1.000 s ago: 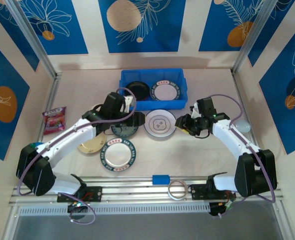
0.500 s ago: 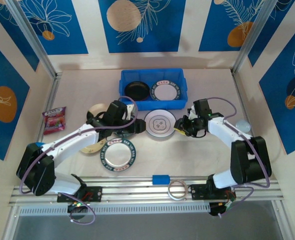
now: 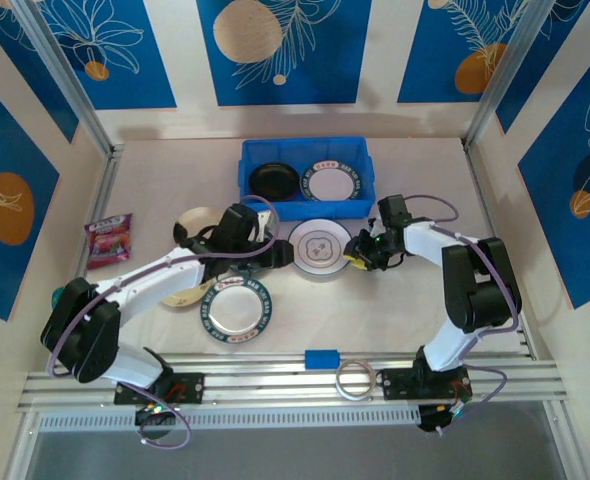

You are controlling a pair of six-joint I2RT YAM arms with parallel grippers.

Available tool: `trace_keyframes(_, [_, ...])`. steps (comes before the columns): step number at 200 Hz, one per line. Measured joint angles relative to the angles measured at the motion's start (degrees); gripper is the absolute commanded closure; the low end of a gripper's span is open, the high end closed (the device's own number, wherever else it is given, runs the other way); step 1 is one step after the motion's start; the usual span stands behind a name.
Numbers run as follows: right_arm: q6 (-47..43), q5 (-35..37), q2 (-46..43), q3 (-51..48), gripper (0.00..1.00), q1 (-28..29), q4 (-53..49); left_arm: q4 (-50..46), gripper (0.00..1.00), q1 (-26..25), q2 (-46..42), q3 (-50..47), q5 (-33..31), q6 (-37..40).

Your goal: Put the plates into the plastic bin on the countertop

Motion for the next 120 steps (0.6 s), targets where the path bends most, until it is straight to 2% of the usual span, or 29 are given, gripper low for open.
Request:
trace_keyframes(79, [0.72, -2.34, 3.39, 0.33, 0.7, 0.0, 3.67, 0.02, 0.43, 0.0, 0.44, 0.02, 0.0, 0.04])
trace_keyframes(96, [1.11, -2.54, 3.63, 0.33, 0.75, 0.0, 4.2, 0.0, 0.43, 0.0, 0.87, 0.02, 0.0, 0.04])
trace_keyframes(120, [1.29, -2.73, 3.63, 0.33, 0.77, 0.0, 4.68, 0.02, 0.44, 0.02, 1.2, 0.0, 0.0, 0.07])
